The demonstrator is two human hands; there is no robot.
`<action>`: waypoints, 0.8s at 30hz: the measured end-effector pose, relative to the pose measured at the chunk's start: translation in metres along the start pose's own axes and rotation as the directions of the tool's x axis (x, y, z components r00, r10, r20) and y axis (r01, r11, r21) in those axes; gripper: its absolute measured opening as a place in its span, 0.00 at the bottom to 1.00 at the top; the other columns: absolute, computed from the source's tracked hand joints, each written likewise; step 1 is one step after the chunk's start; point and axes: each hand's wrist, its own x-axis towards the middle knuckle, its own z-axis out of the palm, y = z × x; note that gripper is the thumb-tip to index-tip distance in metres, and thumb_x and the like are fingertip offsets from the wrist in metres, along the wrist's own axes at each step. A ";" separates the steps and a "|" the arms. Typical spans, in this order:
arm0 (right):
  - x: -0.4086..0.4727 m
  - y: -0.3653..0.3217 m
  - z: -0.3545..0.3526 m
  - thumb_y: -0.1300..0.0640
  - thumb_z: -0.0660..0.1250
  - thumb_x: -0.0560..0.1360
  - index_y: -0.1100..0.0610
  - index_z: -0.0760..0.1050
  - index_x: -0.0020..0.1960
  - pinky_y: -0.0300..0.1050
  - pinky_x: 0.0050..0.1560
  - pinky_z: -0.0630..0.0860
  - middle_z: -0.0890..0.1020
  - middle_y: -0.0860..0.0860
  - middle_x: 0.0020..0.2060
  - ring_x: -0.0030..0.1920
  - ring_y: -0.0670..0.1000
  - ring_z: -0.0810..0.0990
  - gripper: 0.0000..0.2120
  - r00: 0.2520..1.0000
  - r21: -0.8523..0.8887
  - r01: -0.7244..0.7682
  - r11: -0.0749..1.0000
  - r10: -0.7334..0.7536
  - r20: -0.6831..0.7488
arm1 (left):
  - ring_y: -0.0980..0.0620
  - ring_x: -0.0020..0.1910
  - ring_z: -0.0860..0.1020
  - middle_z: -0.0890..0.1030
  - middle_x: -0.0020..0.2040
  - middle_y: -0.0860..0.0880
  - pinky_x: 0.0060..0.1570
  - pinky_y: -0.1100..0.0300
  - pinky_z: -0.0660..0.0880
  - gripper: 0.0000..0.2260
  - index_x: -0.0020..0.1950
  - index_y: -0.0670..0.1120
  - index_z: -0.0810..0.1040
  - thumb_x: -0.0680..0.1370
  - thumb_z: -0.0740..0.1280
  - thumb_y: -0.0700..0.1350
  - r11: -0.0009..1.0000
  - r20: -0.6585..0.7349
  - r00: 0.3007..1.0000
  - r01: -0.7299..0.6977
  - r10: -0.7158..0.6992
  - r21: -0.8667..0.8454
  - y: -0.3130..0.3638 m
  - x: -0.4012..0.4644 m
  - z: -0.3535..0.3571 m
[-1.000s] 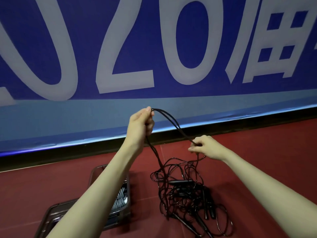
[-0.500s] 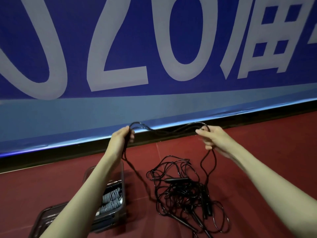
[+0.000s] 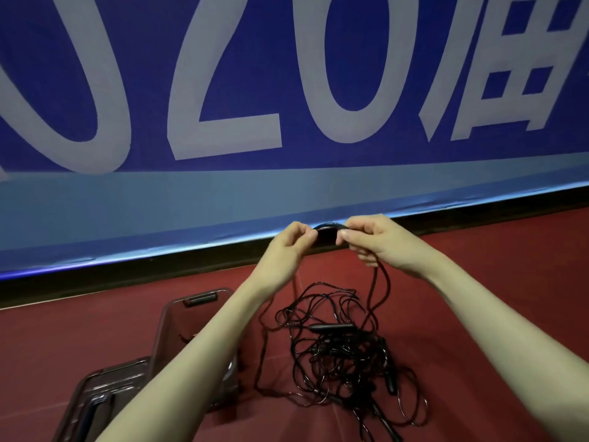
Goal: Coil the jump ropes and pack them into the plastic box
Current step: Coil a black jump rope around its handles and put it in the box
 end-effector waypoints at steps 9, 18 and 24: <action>-0.008 0.089 0.002 0.53 0.66 0.79 0.56 0.76 0.41 0.43 0.43 0.67 0.74 0.44 0.33 0.36 0.44 0.70 0.10 0.977 -0.421 -0.114 0.900 0.178 0.117 | 0.59 0.25 0.59 0.63 0.25 0.58 0.25 0.66 0.58 0.14 0.36 0.48 0.67 0.83 0.59 0.42 0.948 -0.379 0.925 -0.132 0.014 -0.288 0.029 0.013 -0.046; -0.010 0.101 -0.004 0.60 0.56 0.84 0.59 0.67 0.42 0.53 0.46 0.78 0.67 0.47 0.26 0.27 0.49 0.72 0.12 0.970 -0.021 -0.191 0.981 0.185 -0.157 | 0.57 0.27 0.63 0.67 0.28 0.54 0.30 0.64 0.61 0.15 0.37 0.47 0.67 0.84 0.57 0.42 0.964 -0.418 0.900 0.008 -0.123 -0.267 -0.048 0.008 -0.064; 0.001 0.048 0.006 0.55 0.57 0.83 0.56 0.72 0.42 0.44 0.31 0.66 0.69 0.48 0.27 0.26 0.47 0.65 0.12 0.952 -0.254 -0.117 0.960 0.035 -0.305 | 0.53 0.54 0.75 0.79 0.58 0.49 0.55 0.61 0.66 0.09 0.58 0.48 0.77 0.82 0.59 0.42 0.952 -0.337 0.902 0.303 -0.272 0.044 -0.085 -0.011 -0.054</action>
